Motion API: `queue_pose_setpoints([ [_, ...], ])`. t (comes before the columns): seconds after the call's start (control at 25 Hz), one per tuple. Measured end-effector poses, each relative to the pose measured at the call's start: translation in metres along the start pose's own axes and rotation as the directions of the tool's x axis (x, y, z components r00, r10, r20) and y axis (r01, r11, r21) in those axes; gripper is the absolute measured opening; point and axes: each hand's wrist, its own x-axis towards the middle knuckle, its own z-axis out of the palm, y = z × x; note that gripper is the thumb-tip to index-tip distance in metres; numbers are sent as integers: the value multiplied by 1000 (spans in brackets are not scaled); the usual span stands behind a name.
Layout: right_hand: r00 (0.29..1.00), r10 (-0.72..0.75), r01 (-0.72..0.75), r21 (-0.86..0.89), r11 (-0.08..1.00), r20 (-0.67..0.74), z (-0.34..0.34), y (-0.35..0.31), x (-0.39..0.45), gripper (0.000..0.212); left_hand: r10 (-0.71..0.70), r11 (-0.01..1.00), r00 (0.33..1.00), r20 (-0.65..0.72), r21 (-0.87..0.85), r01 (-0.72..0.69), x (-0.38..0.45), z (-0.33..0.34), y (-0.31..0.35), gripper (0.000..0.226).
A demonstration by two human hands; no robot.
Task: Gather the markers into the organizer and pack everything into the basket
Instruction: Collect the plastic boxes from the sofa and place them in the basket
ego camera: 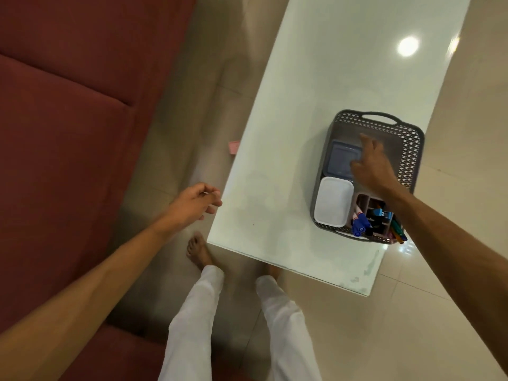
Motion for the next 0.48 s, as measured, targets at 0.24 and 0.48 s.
queue_pose_setpoints([
  [0.24, 931, -342, 358, -137, 924, 124, -8, -97, 12, 45, 47, 996, 999, 24, 68, -49, 37, -50, 13, 26],
  [0.48, 892, -443, 453, -194, 870, 92, 16, -205, 76, 50, -29, 998, 999, 25, 53, 28, 155, -92, -10, 13],
])
